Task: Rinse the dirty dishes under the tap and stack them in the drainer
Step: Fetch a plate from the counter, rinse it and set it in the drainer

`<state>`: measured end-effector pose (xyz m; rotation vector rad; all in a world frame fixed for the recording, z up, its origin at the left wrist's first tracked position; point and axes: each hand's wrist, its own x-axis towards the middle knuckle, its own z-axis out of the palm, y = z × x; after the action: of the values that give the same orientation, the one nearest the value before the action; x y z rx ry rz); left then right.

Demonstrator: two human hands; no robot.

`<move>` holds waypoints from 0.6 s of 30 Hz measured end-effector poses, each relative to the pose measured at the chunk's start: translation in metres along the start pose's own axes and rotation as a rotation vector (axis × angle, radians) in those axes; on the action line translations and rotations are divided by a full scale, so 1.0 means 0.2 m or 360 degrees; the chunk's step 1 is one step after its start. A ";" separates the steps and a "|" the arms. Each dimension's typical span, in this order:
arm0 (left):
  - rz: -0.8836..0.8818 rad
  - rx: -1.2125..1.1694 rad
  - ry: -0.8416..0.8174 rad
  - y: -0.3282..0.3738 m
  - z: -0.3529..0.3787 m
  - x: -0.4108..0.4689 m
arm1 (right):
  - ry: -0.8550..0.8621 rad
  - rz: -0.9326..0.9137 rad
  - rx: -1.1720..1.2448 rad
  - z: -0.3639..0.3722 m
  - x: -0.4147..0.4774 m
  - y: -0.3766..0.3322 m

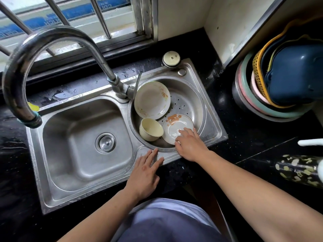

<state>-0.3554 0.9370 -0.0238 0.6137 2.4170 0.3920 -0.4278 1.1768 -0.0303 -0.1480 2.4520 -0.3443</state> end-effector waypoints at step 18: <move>0.0561 -0.0182 0.0074 -0.19 0.03 -0.50 | 0.0983 0.0848 0.0747 0.58 -0.89 -0.46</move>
<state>-0.2929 0.8554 0.0040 0.9910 2.3090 0.6914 -0.2134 1.0987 0.0130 0.9157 2.7735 -0.7940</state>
